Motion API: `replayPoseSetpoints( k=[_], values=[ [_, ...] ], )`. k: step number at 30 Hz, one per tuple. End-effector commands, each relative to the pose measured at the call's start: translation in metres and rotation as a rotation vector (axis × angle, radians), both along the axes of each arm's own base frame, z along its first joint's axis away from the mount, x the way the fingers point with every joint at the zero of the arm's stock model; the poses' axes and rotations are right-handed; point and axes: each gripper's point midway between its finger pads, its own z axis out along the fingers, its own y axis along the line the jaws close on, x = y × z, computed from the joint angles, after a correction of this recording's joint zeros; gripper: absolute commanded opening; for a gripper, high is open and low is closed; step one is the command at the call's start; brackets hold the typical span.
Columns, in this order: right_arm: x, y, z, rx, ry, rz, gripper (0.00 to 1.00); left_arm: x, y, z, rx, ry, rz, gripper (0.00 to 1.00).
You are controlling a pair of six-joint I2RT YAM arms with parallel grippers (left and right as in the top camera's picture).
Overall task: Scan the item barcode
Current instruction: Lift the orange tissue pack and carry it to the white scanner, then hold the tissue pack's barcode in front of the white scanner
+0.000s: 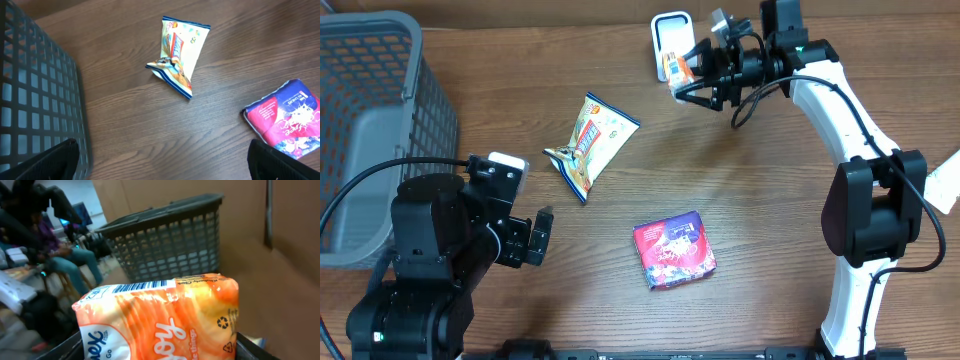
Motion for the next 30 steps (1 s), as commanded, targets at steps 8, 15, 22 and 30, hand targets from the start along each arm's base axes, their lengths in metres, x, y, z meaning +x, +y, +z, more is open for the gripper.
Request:
replayPoseSetpoints(
  k=[8,15,22,30],
  values=[
    [0.003,0.006,0.064,0.057,-0.156,0.053,0.63,0.0,-0.001,0.001,-0.017,-0.002,0.008,1.0],
    [0.004,0.006,0.072,0.053,-0.144,0.054,0.61,0.0,-0.001,0.001,-0.017,-0.002,0.008,1.0],
    [0.004,0.006,0.072,0.051,-0.137,0.054,0.6,0.0,-0.001,0.001,-0.017,-0.002,0.008,1.0],
    [0.004,0.006,0.069,-0.002,0.156,0.05,0.54,0.0,-0.001,0.001,-0.017,-0.002,0.008,1.0]
  ],
)
